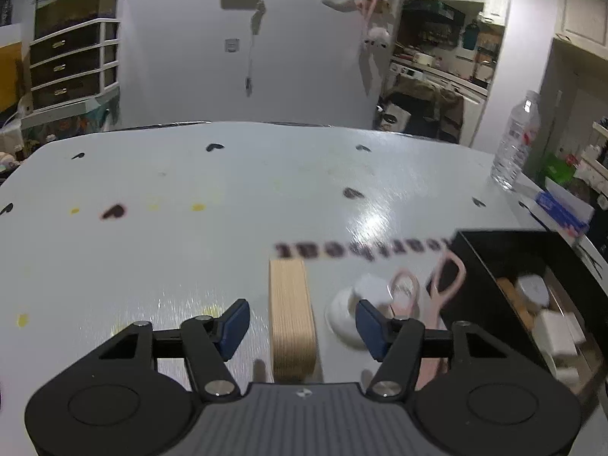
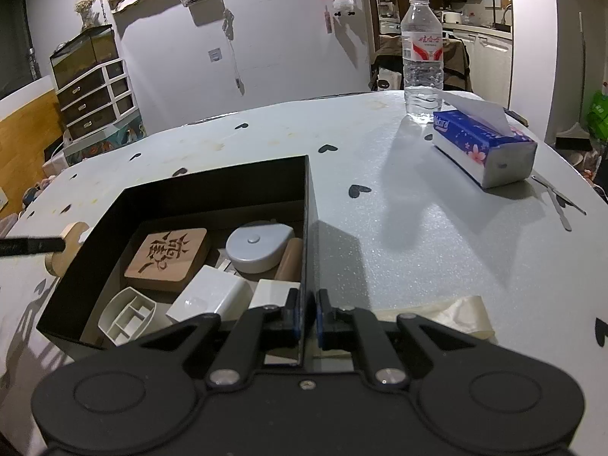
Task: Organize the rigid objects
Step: 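Lift the wooden block with the left gripper and turn it upright, then carry the wooden block with the left gripper into the black box and release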
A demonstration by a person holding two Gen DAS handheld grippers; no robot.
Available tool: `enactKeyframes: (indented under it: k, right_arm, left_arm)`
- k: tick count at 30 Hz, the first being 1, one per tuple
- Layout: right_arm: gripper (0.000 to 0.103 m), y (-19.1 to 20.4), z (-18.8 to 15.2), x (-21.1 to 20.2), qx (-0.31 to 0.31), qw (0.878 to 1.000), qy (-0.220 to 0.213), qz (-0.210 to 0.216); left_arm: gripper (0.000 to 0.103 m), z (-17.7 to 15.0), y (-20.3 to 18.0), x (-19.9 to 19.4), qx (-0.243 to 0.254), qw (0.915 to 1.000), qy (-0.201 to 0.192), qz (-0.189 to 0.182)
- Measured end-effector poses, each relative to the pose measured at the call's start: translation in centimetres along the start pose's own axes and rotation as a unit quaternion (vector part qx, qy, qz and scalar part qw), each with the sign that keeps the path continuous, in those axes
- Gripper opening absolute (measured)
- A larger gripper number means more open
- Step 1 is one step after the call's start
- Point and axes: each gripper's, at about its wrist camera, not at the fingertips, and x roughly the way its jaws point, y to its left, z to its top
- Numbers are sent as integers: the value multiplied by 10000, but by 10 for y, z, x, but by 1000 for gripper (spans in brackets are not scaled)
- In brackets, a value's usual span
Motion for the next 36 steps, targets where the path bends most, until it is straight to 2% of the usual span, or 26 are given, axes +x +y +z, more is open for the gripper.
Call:
enactKeyframes:
  k: [2,4,11,15,17,19,22,24,26,28,31,34,36]
  right_arm:
    - [9,0,0,0,4,10000,0,2]
    - [9,0,0,0,1,10000,2,1]
    - [9,1,0,0,-18,10000,5,-7]
    - [8,1,0,0,-18,10000,6,-18]
    - [8,1,0,0,-9,10000,6,-23]
    - [8,1,0,0,-10,10000,7,-26]
    - [8,1,0,0,-18,10000,7,-33]
    - [8,1,0,0,-16,10000,5,-39]
    - [8,1,0,0,-15,10000,7,-38]
    - [8,2,0,0,-19,10000,7,-39]
    - [8,1,0,0,-12,10000,5,-35]
    - [8,2,0,0,-15,10000,6,-35]
    - [8,1,0,0,-15,10000,6,-31]
  left_arm:
    - [33,5,5,7,-254,9997,3,-63]
    - [26,6,15,11,-592,9981,-16,-148]
    - [26,-7,56,6,-1721,9830,-230,-593]
    - [26,-16,79,4,-2280,9691,-329,-877]
    - [26,-20,89,5,-2456,9654,-332,-808]
    - [24,-24,96,4,-2512,9652,-321,-651]
    - [38,-26,98,3,-2355,9709,-334,-280]
    - [52,-24,94,0,-2266,9733,-346,-117]
    - [77,-20,86,-3,-2120,9765,-379,-44]
    - [79,-16,77,-2,-1867,9818,-335,21]
    - [80,-9,55,5,-1420,9892,-160,342]
    - [80,-7,38,15,-1114,9909,-57,750]
    - [79,-7,29,22,-1016,9909,4,886]
